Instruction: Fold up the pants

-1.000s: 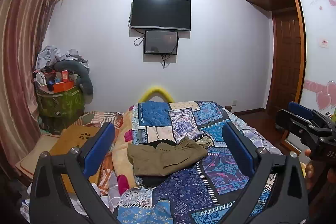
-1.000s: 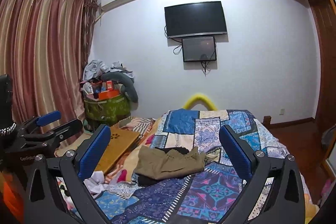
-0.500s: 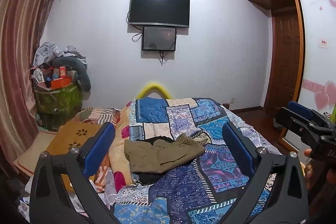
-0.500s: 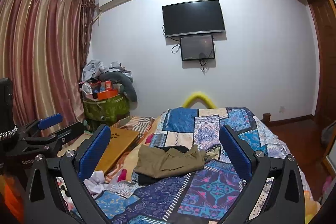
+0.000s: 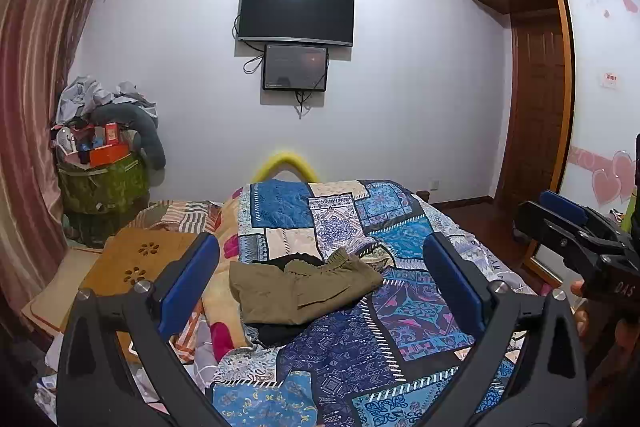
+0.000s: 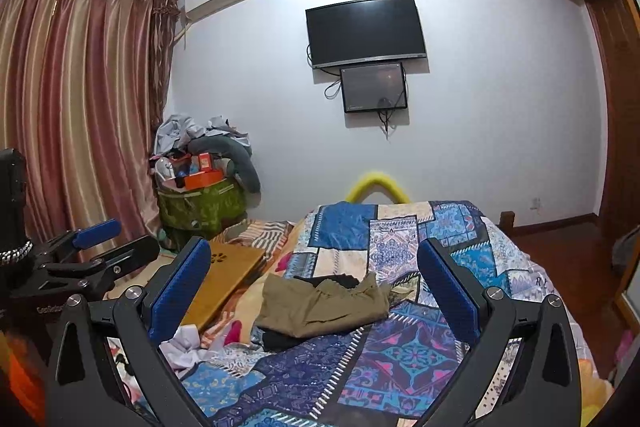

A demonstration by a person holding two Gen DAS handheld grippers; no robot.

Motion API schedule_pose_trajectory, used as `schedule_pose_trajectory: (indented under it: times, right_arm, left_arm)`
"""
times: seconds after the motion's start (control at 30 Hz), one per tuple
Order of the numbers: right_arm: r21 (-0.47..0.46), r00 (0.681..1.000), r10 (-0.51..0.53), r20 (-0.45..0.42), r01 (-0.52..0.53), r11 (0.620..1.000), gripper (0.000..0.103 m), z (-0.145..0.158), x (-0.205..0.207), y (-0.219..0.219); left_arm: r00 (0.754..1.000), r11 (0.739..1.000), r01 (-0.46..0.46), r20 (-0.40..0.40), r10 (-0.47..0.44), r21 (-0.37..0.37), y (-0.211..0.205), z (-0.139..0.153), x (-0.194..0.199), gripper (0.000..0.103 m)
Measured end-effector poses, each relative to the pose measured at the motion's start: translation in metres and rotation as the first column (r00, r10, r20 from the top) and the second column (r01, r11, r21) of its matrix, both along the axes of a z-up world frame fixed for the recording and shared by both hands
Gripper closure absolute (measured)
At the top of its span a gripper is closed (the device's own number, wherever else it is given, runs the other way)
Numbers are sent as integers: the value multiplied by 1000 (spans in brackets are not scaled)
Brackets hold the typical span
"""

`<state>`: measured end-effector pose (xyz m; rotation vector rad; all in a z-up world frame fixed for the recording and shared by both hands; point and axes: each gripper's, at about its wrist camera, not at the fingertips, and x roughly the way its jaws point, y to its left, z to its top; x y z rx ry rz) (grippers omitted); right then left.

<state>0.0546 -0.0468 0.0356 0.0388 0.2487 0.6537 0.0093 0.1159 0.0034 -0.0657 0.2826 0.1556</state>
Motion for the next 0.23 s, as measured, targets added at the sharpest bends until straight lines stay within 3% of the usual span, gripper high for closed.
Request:
schedule_pose_trajectory:
  times: [0.23]
  right_arm:
    - [2,1000,-6,-8,6,1000,1,-2,1,-1]
  left_arm:
    - [1000,1000,0,2,0,8,-3,0,0,0]
